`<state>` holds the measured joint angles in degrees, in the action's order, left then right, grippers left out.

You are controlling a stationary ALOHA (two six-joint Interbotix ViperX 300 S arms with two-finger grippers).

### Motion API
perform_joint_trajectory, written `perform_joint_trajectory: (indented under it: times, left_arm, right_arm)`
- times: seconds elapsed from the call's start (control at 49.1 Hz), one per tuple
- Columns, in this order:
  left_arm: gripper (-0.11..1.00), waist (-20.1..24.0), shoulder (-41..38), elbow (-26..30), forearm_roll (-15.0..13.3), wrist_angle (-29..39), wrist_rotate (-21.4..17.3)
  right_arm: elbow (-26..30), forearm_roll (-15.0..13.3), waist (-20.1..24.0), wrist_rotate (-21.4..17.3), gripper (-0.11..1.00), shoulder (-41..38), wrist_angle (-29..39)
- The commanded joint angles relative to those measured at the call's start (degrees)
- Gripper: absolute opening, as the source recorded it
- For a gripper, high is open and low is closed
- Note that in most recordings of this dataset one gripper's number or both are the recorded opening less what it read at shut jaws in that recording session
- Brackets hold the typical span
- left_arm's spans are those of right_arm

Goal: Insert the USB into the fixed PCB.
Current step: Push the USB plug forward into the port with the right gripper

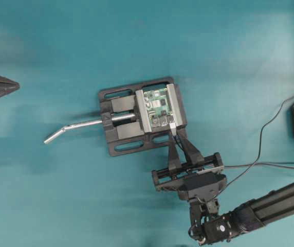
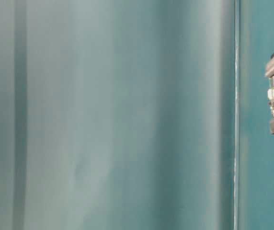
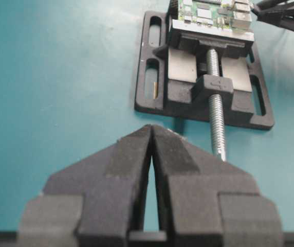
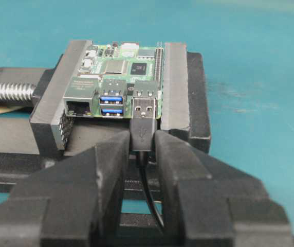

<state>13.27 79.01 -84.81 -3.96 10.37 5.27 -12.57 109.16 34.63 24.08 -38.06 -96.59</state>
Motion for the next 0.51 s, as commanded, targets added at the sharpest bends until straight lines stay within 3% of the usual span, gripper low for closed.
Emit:
perform_joint_trajectory:
  times: [0.0,0.489]
  left_arm:
    - [0.04,-0.09,-0.44,1.58,0.18,-0.26,0.35]
    - [0.04,-0.09,-0.44,1.67,0.18,-0.26,0.35]
  right_arm:
    - [0.26,-0.53,-0.44,-0.09,0.21,2.81,-0.44]
    - [0.26,-0.62,-1.41,0.62,0.21,3.69,-1.05]
